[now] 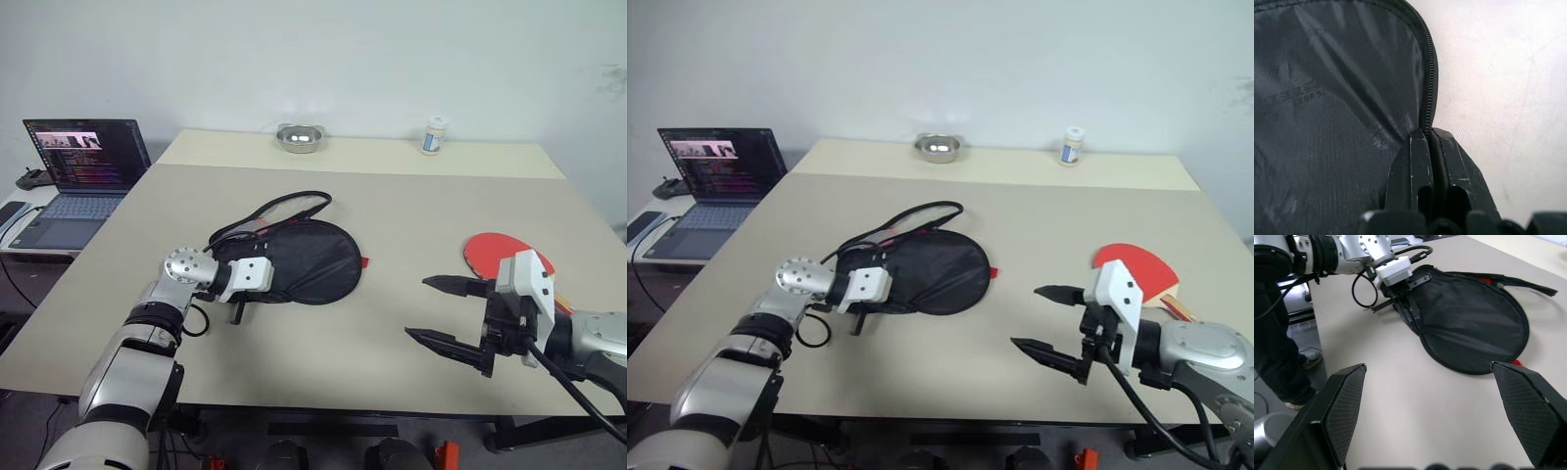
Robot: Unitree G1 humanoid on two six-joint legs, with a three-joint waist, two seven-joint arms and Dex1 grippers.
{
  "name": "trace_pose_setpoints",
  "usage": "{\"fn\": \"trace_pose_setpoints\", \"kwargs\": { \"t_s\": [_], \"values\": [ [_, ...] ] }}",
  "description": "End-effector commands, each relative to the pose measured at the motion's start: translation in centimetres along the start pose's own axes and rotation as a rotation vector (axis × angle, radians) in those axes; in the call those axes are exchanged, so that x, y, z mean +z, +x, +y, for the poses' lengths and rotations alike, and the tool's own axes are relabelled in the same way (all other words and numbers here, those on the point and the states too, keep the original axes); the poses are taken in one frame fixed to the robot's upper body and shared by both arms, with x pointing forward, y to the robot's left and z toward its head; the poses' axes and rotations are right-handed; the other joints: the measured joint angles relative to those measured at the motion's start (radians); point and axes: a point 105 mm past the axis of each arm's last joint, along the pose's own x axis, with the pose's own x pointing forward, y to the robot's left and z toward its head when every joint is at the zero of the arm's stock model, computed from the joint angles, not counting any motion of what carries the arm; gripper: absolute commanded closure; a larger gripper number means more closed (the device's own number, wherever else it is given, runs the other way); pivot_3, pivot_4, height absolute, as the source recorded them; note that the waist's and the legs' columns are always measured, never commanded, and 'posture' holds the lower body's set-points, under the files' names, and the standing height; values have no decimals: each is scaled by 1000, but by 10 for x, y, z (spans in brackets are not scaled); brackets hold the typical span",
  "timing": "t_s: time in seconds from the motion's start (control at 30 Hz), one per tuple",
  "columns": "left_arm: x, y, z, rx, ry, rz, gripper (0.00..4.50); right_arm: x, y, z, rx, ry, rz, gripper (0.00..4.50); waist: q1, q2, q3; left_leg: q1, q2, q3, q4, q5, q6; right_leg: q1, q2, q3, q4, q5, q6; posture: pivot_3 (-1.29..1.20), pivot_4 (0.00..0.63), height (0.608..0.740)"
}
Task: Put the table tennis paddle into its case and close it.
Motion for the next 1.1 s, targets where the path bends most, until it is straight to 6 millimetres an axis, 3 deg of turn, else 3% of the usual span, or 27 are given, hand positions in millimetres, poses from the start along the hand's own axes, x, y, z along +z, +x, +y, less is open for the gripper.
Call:
{"fn": "trace_pose_setpoints", "kwargs": {
  "t_s": [0.03, 0.33, 0.5, 0.7, 0.9, 1.03, 1.1],
  "values": [
    [14, 12, -4, -41, -45, -92, 4437, 6, -3, -1, -18, -31, -32, 0, 0, 0, 0, 0, 0, 0, 0, 0, 0, 0, 0, 0, 0, 0, 0, 0, 150, 740],
    [81, 58, -1, 0, -348, -328, 4437, 8, -9, -11, -54, -47, -22, 0, 1, 0, 0, -1, -2, 0, 1, 0, 0, 0, -3, 0, -1, 0, 1, 0, 150, 740],
    [118, 96, 33, 135, -550, -432, 4437, 10, -11, -19, -65, -58, -10, 0, 5, 0, 0, 0, -3, -2, 1, 1, 1, 2, -2, -1, 0, 0, 1, 0, 150, 740],
    [142, 126, 67, 237, -693, -469, 4437, 12, -12, -25, -68, -72, -3, 0, 0, -1, 1, -1, -4, -3, 1, 1, 1, 3, -2, 0, -3, 1, 3, 0, 150, 740],
    [155, 142, 76, 238, -742, -472, 4437, 15, -13, -29, -87, -84, 7, 0, 0, -1, 1, -1, -4, -4, 0, 1, 1, 3, -1, -1, -4, 1, 3, 0, 150, 740],
    [154, 143, 77, 250, -723, -462, 3465, 16, -14, -31, -115, -80, 13, 0, 0, -1, 1, -1, -4, -4, 0, 1, 1, 3, -1, -1, -4, 1, 3, 0, 150, 740],
    [154, 142, 78, 256, -719, -464, 2714, 16, -14, -32, -128, -78, 10, 0, 0, -1, 1, -1, -4, -3, 0, 1, 1, 3, -2, -1, -4, 1, 3, 0, 150, 740]
  ]
}}
